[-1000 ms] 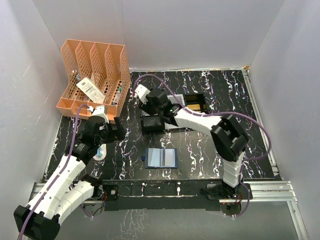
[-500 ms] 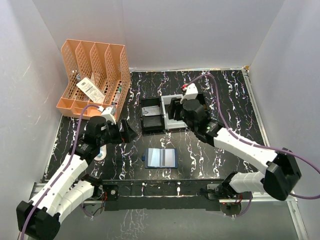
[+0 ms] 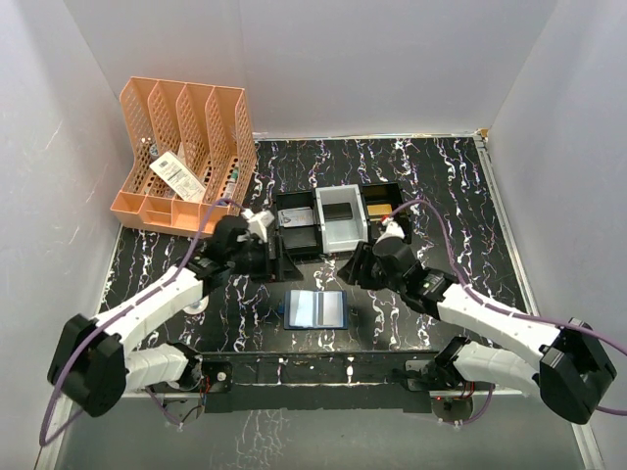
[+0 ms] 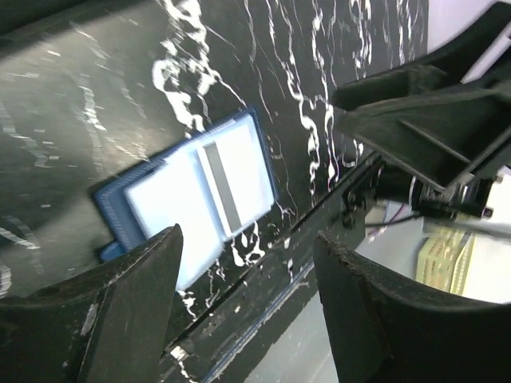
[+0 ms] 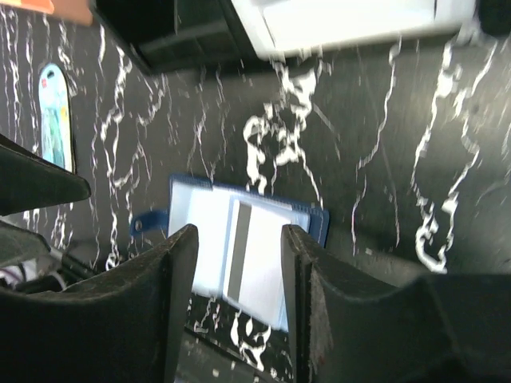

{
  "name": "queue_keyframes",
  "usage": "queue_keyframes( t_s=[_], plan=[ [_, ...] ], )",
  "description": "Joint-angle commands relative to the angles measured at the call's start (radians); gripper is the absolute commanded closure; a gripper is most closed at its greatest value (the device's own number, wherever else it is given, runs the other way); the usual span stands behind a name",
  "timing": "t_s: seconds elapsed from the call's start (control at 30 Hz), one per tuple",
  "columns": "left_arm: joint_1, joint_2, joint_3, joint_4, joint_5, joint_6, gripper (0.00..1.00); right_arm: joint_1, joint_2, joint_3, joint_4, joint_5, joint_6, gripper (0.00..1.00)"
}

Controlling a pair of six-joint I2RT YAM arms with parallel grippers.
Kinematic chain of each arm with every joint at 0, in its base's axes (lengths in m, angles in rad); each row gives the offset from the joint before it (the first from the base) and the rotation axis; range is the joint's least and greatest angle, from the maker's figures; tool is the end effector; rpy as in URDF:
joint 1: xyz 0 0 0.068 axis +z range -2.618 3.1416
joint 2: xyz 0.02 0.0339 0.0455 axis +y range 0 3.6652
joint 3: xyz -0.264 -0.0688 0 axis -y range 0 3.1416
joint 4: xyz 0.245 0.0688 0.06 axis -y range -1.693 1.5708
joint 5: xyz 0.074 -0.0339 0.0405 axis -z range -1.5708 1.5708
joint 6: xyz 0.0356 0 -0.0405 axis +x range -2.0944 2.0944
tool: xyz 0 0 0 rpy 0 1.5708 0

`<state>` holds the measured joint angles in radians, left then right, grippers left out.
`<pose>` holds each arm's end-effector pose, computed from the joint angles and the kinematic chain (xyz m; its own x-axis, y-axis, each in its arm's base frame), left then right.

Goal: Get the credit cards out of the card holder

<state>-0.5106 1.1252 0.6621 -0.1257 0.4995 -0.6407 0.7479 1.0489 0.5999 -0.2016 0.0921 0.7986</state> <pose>0.2008 -0.1320 0.2375 -0.8526 -0.1239 -0.5077 0.3329 0.6201 -0.7104 0.1652 0.1487 0.2238 -0.7565 0.2712 -0.5951 -0.1170 0.8391 0.5312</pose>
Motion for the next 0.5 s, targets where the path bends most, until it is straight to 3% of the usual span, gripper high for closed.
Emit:
queue_keyframes(
  t_s=[0.0, 0.17, 0.47],
  plan=[
    [-0.152, 0.067, 0.058, 0.023, -0.073, -0.045, 0.37, 0.002, -0.032, -0.087, 0.121, -0.158, 0.190, 0.59],
    [-0.227, 0.122, -0.004, 0.169, -0.112, -0.171, 0.45, 0.002, -0.002, -0.142, 0.178, -0.254, 0.265, 0.64],
    [-0.284, 0.208, -0.058, 0.227, -0.167, -0.248, 0.54, 0.002, 0.118, -0.150, 0.237, -0.345, 0.274, 0.69]
  ],
)
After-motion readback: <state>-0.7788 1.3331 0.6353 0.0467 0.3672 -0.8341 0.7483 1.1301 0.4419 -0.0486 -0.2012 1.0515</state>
